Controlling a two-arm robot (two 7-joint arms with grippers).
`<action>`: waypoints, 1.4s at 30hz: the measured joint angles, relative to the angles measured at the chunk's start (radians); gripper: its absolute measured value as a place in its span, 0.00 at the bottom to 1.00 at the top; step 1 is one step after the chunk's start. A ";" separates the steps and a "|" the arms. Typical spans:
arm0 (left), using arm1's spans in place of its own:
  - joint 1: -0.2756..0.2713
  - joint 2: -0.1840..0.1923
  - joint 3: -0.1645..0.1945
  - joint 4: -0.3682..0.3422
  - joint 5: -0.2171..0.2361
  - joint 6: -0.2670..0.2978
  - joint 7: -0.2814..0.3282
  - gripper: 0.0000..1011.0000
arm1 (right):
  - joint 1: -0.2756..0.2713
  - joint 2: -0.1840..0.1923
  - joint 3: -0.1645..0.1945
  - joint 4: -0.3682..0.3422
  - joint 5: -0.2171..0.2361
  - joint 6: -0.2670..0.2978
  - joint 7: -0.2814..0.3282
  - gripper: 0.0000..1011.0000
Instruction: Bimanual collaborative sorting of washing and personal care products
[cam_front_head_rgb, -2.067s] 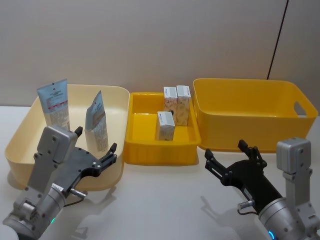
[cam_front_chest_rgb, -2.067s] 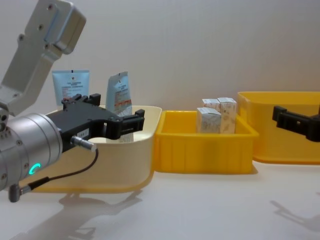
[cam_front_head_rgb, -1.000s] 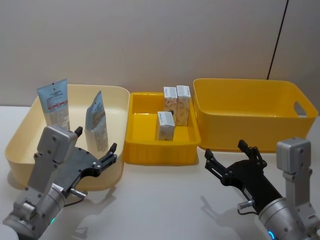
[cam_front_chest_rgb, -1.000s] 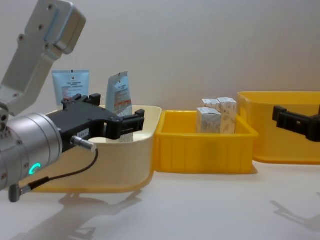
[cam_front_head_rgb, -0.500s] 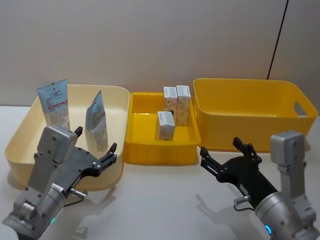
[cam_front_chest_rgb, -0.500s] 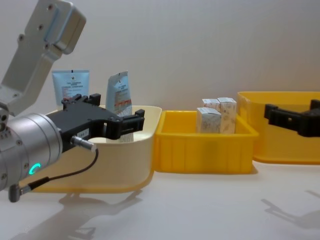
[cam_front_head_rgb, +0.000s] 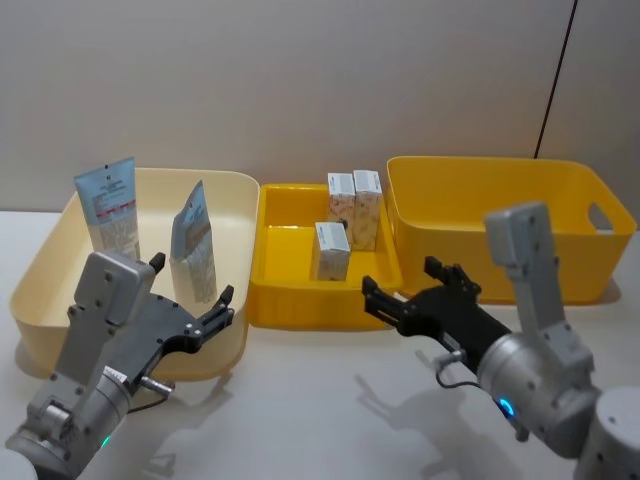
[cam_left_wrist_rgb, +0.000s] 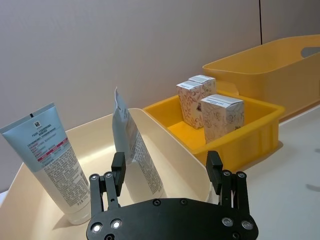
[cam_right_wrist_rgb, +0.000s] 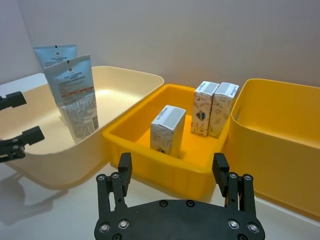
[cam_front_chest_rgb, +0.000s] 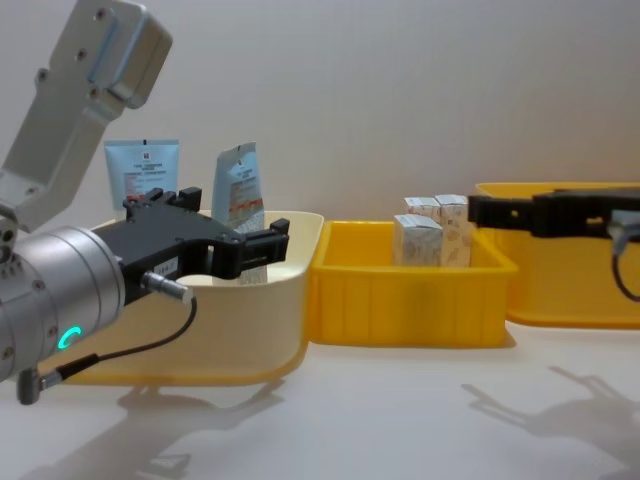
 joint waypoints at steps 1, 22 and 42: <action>0.000 0.000 0.000 0.000 0.000 0.000 0.000 0.99 | 0.011 -0.004 -0.003 0.003 0.000 0.010 0.000 0.99; 0.000 0.000 0.000 0.000 0.000 0.000 0.000 0.99 | 0.195 -0.106 -0.060 0.104 -0.068 0.202 -0.089 0.99; 0.000 0.000 0.000 0.000 0.000 0.000 0.000 0.99 | 0.352 -0.208 -0.058 0.304 -0.073 0.319 -0.109 0.99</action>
